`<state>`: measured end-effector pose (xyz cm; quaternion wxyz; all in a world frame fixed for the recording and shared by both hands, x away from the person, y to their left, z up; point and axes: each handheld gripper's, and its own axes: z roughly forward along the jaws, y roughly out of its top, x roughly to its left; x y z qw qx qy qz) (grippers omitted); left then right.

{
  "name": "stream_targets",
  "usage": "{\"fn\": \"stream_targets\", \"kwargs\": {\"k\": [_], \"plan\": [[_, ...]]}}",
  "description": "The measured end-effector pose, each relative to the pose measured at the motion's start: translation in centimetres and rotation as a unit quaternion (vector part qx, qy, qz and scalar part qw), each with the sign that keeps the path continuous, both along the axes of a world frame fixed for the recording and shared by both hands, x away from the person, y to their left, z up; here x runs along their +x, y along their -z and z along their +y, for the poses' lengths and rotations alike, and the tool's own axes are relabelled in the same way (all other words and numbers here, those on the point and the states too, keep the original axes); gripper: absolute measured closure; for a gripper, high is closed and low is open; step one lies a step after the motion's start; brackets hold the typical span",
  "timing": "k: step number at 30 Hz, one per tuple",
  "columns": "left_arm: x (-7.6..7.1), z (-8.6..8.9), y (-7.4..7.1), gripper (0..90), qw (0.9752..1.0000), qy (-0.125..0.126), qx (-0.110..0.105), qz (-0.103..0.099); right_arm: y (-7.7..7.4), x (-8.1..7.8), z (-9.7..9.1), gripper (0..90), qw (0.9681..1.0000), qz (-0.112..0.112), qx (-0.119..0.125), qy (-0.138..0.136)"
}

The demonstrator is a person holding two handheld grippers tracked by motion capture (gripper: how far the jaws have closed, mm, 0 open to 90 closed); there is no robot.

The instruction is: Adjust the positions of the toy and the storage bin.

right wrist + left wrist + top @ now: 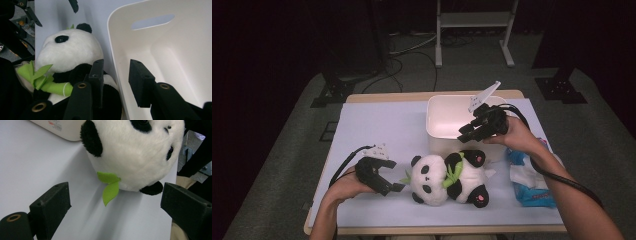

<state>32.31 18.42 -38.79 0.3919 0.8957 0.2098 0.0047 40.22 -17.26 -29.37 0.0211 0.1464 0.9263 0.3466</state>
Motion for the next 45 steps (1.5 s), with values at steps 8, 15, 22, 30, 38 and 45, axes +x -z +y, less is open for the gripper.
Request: {"fn": "stream_targets", "kwargs": {"k": [8, 15, 22, 30, 38, 45], "plan": [[-0.2, 0.0, 0.0, 8.1, 1.0, -0.001, -0.003, 0.002, -0.7, -2.2, -0.4, 62.9, 0.9997, -0.017, 0.011, -0.011], [-0.4, 0.0, -0.1, 8.1, 1.0, 0.0, -0.003, 0.002, -0.2, -4.1, -0.3, 62.9, 0.9995, -0.015, 0.013, -0.024], [-0.7, 0.1, -0.3, 8.1, 1.0, 0.0, -0.005, -0.002, 0.7, -5.9, 0.4, 62.9, 0.999, -0.006, 0.01, -0.043], [-1.1, 0.2, -0.4, 8.1, 1.0, -0.001, -0.006, -0.004, 2.4, -7.3, 1.6, 62.2, 0.998, 0.014, -0.002, -0.062], [-1.1, 0.5, -0.5, 8.1, 0.9999, -0.005, -0.009, -0.006, 3.6, -7.6, 3.2, 60.5, 0.9957, 0.034, -0.014, -0.085], [-1.0, 0.5, -0.5, 8.1, 0.9999, -0.004, -0.009, -0.006, 3.9, -7.5, 3.9, 64.0, 0.9942, 0.041, -0.023, -0.097]]}}
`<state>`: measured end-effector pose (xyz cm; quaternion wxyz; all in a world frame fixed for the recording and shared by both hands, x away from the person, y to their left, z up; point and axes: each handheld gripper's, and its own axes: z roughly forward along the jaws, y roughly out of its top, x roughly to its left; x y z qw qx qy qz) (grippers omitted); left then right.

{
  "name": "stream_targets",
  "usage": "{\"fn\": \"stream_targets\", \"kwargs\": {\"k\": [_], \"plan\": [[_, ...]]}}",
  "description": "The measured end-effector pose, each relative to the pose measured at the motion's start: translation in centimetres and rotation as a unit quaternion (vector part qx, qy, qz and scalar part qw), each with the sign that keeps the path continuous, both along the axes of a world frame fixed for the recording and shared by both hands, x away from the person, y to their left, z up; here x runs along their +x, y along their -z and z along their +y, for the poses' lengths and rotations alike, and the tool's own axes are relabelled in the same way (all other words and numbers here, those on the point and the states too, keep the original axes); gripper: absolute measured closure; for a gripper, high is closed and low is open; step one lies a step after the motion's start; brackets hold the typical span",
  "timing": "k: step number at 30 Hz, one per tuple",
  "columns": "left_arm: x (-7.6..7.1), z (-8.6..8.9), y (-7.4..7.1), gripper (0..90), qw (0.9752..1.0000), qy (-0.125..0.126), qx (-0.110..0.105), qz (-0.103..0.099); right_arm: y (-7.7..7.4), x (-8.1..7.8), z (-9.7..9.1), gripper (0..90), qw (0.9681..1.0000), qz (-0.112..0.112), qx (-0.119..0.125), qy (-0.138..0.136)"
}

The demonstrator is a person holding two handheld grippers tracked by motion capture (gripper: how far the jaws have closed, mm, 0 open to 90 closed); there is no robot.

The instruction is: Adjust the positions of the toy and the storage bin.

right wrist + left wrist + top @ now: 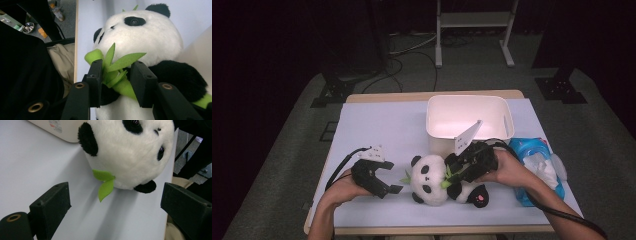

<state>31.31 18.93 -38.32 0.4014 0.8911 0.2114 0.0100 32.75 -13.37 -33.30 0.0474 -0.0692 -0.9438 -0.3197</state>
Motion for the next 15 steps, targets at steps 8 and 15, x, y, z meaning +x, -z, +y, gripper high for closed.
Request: {"fn": "stream_targets", "kwargs": {"k": [8, 15], "plan": [[0.08, 0.15, 0.05, 8.1, 1.0, -0.003, -0.002, 0.003, -0.05, 0.23, 0.49, 82.7, 0.9999, -0.001, -0.006, -0.013], [0.23, 0.48, 0.04, 8.1, 1.0, -0.008, -0.003, 0.003, -0.62, 0.53, 0.37, 88.4, 1.0, -0.001, 0.001, -0.004]]}}
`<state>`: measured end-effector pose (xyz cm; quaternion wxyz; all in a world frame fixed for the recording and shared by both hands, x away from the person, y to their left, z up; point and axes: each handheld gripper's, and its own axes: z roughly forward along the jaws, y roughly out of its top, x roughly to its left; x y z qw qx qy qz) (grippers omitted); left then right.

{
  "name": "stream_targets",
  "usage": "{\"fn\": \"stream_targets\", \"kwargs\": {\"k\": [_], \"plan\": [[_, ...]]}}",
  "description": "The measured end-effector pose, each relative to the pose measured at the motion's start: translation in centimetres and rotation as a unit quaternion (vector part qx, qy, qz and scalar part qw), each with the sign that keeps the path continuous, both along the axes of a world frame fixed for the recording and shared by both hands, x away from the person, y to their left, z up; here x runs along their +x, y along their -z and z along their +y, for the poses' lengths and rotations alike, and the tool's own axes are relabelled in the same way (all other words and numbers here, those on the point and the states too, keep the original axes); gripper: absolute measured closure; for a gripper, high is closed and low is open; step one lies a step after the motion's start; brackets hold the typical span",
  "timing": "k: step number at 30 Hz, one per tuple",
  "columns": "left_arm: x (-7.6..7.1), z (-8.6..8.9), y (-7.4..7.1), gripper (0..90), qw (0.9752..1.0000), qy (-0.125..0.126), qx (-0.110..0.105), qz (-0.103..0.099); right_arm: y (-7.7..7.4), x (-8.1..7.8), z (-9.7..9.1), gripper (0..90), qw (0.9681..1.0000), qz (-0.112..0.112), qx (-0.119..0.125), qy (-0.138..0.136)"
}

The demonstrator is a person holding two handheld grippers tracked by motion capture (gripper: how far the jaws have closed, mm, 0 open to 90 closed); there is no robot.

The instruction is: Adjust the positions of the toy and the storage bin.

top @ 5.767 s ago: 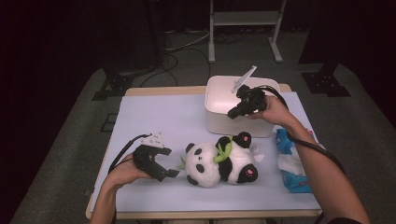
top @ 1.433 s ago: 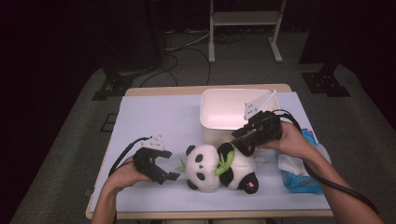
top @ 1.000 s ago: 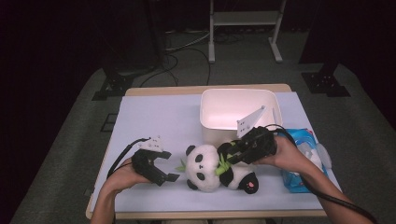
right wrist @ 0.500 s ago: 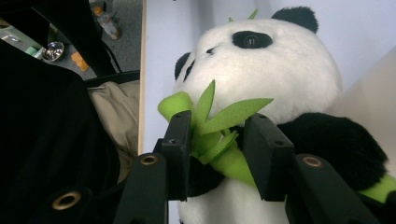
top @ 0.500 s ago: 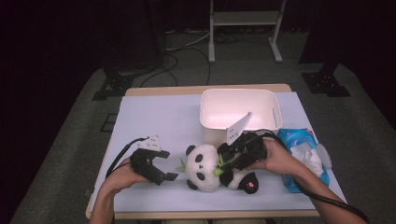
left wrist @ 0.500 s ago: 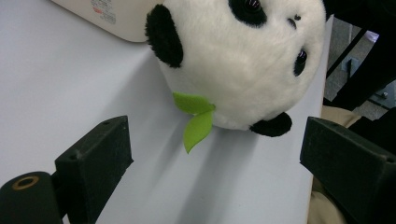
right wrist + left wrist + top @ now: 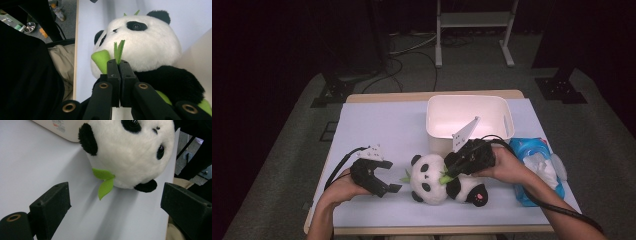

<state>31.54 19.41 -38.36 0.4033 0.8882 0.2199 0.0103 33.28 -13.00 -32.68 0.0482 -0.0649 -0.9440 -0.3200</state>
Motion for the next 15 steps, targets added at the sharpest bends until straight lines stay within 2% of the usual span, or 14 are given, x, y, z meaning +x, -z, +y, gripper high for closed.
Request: {"fn": "stream_targets", "kwargs": {"k": [5, 7, 15], "plan": [[0.05, 0.1, 0.04, 8.1, 1.0, -0.001, 0.0, 0.0, -0.13, 0.04, 0.0, 88.6, 1.0, -0.007, -0.001, 0.0], [0.08, 0.13, 0.06, 8.1, 1.0, -0.001, 0.0, 0.001, -0.22, 0.12, -0.09, 88.6, 1.0, -0.003, 0.006, 0.004], [0.04, 0.17, 0.06, 8.0, 1.0, -0.002, 0.0, 0.001, 0.13, 0.32, -0.17, 87.3, 1.0, 0.002, -0.001, -0.002]]}}
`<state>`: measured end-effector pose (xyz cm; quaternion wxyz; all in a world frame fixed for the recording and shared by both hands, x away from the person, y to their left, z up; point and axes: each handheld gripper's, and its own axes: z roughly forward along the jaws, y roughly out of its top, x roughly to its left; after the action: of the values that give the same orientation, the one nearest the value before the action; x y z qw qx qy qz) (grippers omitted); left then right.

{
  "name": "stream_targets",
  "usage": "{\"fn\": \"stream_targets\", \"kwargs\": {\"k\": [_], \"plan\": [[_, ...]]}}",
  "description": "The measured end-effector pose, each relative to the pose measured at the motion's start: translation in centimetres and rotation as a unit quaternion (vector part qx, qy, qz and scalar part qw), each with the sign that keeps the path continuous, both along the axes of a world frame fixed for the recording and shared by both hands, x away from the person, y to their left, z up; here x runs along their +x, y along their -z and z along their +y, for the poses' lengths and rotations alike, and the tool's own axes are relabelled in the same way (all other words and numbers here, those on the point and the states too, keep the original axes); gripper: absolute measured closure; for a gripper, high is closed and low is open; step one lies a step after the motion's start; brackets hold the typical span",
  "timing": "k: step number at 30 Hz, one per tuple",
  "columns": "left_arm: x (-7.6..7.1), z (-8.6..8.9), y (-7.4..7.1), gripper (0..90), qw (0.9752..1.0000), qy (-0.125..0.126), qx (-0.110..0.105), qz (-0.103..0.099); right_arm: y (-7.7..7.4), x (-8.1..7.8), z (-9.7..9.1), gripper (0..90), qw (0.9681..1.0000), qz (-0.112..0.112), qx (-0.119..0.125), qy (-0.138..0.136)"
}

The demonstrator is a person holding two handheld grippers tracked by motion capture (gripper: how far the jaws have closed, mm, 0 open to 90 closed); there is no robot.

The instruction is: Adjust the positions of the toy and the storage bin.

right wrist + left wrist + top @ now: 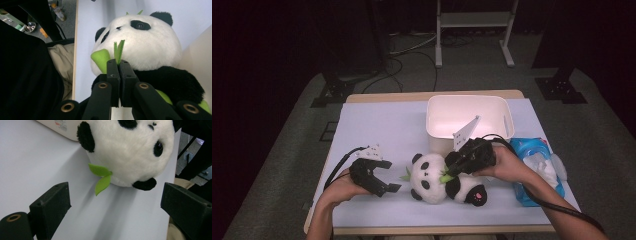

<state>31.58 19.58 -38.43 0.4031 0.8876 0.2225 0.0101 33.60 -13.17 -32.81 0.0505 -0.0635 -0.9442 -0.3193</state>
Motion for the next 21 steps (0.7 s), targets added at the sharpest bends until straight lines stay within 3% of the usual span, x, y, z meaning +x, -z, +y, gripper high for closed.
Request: {"fn": "stream_targets", "kwargs": {"k": [8, 21], "plan": [[0.0, 0.0, -0.1, 8.0, 1.0, -0.001, -0.001, -0.001, -0.4, -0.3, 0.3, 88.5, 0.9998, -0.016, -0.007, 0.003], [0.2, 0.2, 0.2, 8.1, 1.0, -0.003, 0.0, 0.002, -2.0, 0.1, -0.8, 88.9, 0.9991, -0.036, 0.008, 0.02]]}}
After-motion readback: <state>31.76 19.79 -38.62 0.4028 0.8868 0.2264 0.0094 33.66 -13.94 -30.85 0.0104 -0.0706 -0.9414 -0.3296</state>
